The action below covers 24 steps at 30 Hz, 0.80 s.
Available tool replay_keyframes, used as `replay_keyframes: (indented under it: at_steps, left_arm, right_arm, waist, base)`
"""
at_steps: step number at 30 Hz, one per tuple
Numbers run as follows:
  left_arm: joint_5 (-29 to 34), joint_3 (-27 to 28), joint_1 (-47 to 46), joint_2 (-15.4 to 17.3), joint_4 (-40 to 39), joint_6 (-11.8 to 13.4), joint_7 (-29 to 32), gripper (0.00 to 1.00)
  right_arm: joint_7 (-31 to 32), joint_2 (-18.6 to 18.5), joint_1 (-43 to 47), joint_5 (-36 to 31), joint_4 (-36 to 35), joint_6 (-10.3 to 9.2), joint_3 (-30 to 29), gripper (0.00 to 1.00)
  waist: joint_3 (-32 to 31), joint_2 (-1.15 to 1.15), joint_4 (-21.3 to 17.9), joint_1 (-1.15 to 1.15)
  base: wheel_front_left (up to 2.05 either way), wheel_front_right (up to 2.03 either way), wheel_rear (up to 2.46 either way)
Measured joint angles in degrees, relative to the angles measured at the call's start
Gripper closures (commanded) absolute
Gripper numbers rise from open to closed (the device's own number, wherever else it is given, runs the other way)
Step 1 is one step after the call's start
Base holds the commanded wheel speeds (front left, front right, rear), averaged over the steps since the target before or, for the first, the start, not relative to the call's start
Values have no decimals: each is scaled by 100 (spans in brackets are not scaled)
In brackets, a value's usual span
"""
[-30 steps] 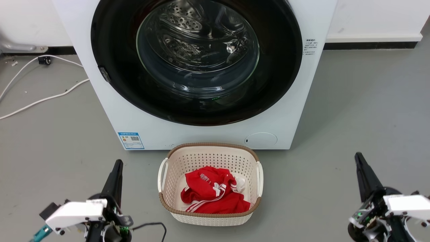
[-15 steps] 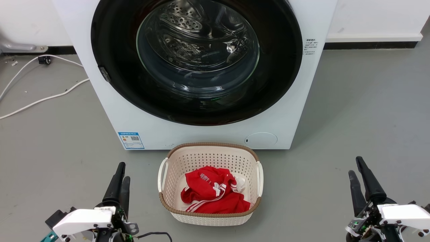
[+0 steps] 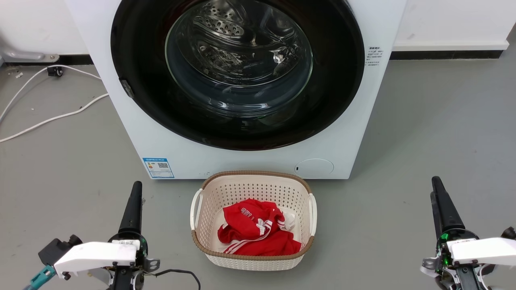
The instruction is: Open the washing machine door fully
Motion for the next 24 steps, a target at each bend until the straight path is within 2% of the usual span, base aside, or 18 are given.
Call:
replay_keyframes:
  at_steps: [13, 24]
  left_arm:
    - [1578, -46, -16, 0, -356, 0, -277, 0]
    - [2953, -214, -85, 0, -394, -1, -485, 0]
  right_arm:
    - [-263, 3, 47, -2204, -350, 0, 174, 0]
    - [-438, 5, 127, -3662, -447, 0, 200, 0]
  waist:
    - [9, 0, -4, 0]
    - [-6, 0, 5, 0]
  base:
    - [0, 0, 0]
    - [0, 0, 0]
